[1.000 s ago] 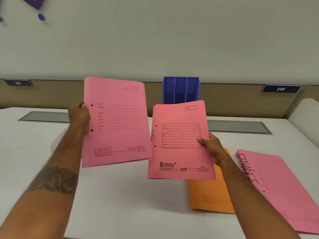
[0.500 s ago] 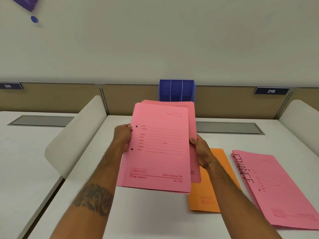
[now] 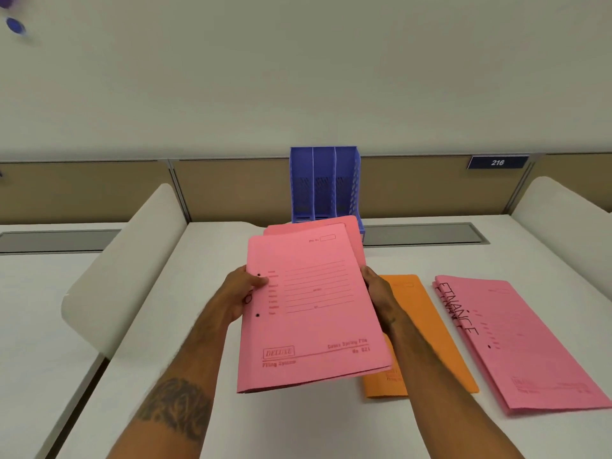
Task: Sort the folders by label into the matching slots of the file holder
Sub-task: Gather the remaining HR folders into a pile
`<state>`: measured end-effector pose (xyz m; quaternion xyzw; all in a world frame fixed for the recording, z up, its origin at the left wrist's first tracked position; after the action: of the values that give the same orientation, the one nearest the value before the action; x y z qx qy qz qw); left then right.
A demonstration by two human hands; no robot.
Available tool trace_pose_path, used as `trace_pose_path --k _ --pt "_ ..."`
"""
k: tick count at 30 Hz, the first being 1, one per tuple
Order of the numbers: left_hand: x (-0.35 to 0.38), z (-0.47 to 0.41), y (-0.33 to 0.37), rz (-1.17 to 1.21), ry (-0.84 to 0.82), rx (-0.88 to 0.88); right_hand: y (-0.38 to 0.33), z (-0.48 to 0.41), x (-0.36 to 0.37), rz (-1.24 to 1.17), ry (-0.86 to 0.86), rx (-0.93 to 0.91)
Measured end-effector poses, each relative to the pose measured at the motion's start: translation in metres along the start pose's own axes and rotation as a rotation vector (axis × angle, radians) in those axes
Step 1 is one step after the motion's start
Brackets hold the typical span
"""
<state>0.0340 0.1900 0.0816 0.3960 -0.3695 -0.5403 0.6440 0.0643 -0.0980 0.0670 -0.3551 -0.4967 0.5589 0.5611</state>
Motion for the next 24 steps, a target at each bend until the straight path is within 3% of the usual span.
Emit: trace_pose_path --k 6,11,24 --pt "-0.017 -0.006 -0.001 -0.115 0.108 0.234 0.03 -0.006 0.021 -0.075 -0.211 0.058" --pt "-0.022 -0.018 0.003 -0.406 0.199 0.374 0.046 -0.016 0.02 -0.021 -0.174 0.057" --pt "-0.023 -0.044 -0.037 -0.683 0.507 0.254 0.088 -0.037 0.018 0.087 -0.122 0.14"
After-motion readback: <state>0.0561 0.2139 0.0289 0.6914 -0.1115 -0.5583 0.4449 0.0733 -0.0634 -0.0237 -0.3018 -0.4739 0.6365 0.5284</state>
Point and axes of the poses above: each hand's wrist, its own z-axis away from the middle knuckle, its own x-axis out of the palm, y = z × x, the point moved 7 cm from there along -z, towards the middle knuckle, and after that the axes turned 1 degree about -y, right-handed, at the moved point
